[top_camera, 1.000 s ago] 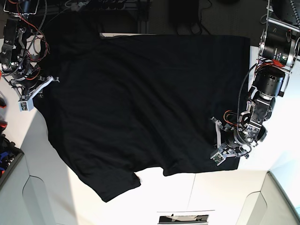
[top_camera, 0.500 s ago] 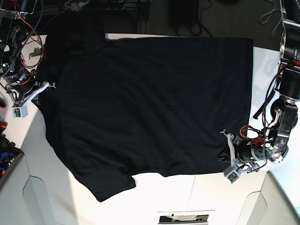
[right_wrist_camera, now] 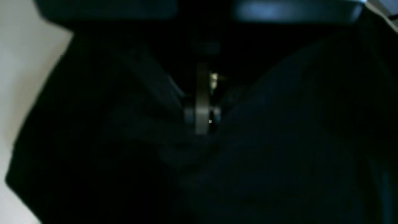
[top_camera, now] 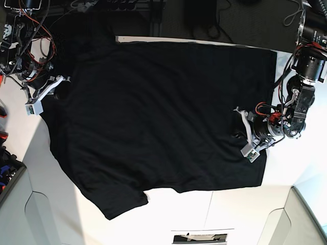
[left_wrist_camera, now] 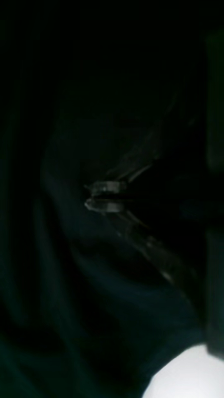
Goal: Layout the t-shirt on the table in an organized manner, then fold the t-shirt properly
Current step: 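Release the shirt and raise both grippers away from it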
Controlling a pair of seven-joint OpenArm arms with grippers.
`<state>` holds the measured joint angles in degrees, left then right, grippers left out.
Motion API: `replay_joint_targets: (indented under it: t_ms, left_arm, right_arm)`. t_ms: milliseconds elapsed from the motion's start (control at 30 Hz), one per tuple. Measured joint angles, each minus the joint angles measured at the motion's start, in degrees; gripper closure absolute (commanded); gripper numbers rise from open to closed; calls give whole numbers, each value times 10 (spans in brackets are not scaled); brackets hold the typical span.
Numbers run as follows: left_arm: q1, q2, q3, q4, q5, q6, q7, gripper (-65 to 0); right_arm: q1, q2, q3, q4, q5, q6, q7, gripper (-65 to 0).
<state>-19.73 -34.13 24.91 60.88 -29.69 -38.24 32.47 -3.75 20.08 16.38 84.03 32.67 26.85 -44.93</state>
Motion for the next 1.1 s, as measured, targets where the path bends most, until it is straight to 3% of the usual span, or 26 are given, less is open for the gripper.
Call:
replay_joint_targets:
  t_ms: [67, 267, 600, 933, 1000, 1100]
  left_arm:
    - [-3, 7, -1, -24, 15, -2, -29, 0]
    - [-10, 19, -1, -59, 94, 42, -118, 0]
    - [-105, 28, 4, -162, 128, 63, -95, 0]
    - [-143, 30, 5, -198, 152, 79, -110, 0]
    - [-149, 27, 5, -198, 157, 90, -94, -50]
    - [-155, 18, 5, -183, 130, 97, -59, -209]
  right_arm:
    - [5, 3, 0, -20, 5, 11, 13, 0]
    - [43, 2, 0, -67, -14, 19, 44, 0]
    - [181, 0, -2, -201, -41, 17, 38, 0]
    - [230, 0, -2, -222, -68, 3, 44, 0]
    - [241, 1, -2, -222, -64, 4, 44, 0]
    - [243, 1, 0, -202, -62, 4, 40, 0]
